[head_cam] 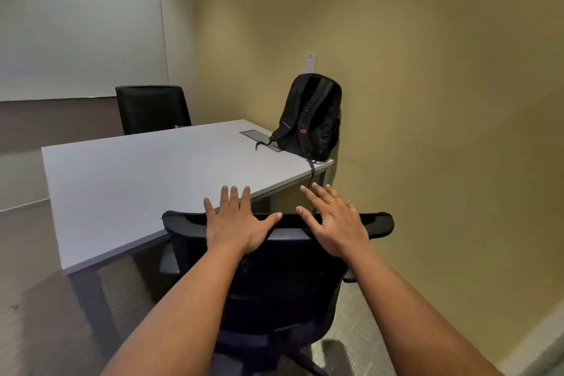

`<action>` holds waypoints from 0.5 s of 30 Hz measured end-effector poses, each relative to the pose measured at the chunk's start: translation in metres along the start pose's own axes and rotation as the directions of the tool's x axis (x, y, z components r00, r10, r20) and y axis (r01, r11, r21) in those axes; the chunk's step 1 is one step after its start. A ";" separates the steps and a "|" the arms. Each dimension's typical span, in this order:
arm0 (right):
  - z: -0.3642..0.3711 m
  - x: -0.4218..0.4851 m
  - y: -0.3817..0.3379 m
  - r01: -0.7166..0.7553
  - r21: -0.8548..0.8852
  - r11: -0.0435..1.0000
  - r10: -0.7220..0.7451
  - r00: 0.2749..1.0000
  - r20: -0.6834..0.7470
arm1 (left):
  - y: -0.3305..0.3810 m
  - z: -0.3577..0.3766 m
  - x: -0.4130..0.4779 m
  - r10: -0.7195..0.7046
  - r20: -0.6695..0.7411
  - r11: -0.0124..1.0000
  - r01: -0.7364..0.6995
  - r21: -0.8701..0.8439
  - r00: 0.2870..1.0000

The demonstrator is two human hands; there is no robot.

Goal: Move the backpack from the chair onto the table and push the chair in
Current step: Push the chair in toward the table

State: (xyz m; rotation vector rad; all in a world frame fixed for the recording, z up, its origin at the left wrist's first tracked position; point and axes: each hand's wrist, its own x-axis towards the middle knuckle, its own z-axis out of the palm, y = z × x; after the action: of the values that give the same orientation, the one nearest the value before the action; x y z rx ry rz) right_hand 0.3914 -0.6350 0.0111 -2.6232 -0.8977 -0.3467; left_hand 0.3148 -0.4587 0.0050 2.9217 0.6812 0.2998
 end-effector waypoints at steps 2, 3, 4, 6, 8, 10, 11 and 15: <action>-0.001 0.009 0.015 0.026 0.001 1.000 -0.026 1.000 0.013 | 0.013 0.002 0.004 -0.031 0.007 1.000 0.031 -0.003 0.999; -0.001 0.014 0.022 0.037 0.004 0.999 -0.037 0.999 0.021 | 0.019 0.003 0.006 -0.044 0.008 0.999 0.044 -0.002 0.999; -0.001 0.019 0.029 0.047 0.007 0.999 -0.047 0.999 0.027 | 0.024 0.004 0.009 -0.057 0.005 0.998 0.057 -0.001 0.998; 0.000 0.031 0.043 0.069 0.012 0.998 -0.070 0.997 0.040 | 0.036 0.007 0.017 -0.088 -0.004 0.996 0.088 0.001 0.996; 0.001 0.043 0.055 0.089 0.020 0.996 -0.090 0.995 0.049 | 0.046 0.010 0.025 -0.110 -0.006 0.994 0.110 0.004 0.994; 0.003 0.057 0.067 0.109 0.033 0.994 -0.110 0.993 0.044 | 0.055 0.013 0.035 -0.130 -0.010 0.992 0.130 -0.002 0.991; 0.004 0.065 0.072 0.115 0.040 0.993 -0.116 0.992 0.042 | 0.059 0.014 0.042 -0.140 -0.014 0.990 0.140 -0.004 0.990; 0.010 0.098 0.092 0.157 0.054 0.986 -0.160 0.986 0.052 | 0.071 0.021 0.073 -0.179 -0.025 0.983 0.180 0.042 0.984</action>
State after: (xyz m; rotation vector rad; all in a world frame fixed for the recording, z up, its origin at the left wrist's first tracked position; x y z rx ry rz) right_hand 0.5260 -0.6462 0.0123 -2.5342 -1.1227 -0.2873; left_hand 0.4134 -0.4905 0.0082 2.8748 0.9585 0.3006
